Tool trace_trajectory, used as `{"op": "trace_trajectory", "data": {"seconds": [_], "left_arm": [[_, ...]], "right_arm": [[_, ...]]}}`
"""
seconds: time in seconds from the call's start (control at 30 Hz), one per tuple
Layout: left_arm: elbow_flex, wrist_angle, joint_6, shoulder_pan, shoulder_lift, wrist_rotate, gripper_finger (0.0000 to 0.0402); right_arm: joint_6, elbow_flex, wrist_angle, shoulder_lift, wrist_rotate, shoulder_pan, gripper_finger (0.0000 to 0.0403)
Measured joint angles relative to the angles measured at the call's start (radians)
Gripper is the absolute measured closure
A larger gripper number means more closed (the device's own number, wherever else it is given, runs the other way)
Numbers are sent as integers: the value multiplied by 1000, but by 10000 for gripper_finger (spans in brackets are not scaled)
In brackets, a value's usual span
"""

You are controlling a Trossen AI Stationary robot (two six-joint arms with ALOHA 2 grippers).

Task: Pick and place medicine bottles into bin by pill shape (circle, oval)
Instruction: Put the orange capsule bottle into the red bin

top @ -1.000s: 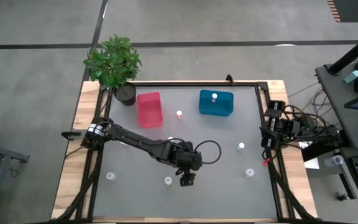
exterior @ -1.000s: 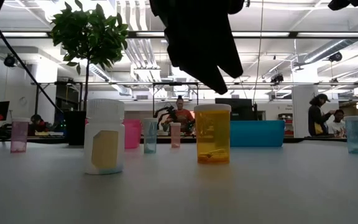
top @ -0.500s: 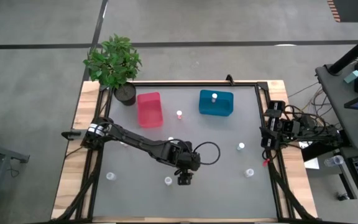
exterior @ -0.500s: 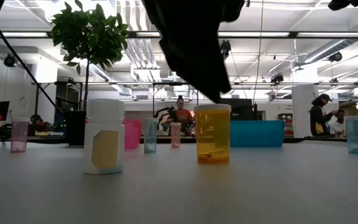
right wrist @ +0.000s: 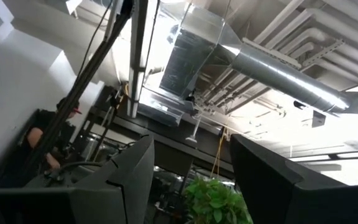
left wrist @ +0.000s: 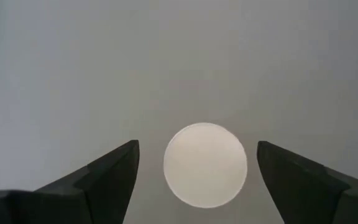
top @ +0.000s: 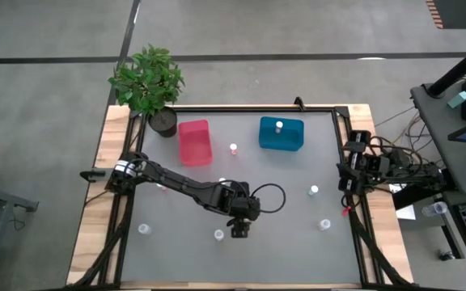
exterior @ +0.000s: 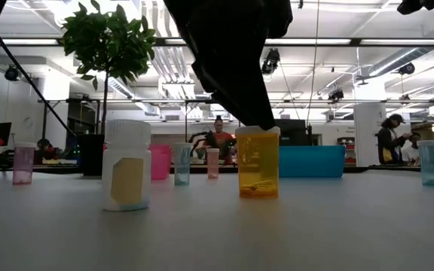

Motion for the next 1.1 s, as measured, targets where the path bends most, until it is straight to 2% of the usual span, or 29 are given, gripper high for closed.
{"op": "trace_trajectory", "data": {"seconds": [0.23, 0.47, 0.87, 1.1], "left_arm": [[-19, 14, -2, 1, 0, 6, 96], [-66, 113, -7, 2, 0, 32, 100], [-67, 99, -7, 2, 0, 32, 208], [-61, 92, -7, 2, -11, 29, 212]], "right_arm": [[-2, 0, -2, 0, 0, 0, 203], [-5, 0, -2, 0, 1, 0, 203], [-7, 0, -2, 0, 2, 0, 203], [-7, 0, -3, 0, 2, 0, 203]]}}
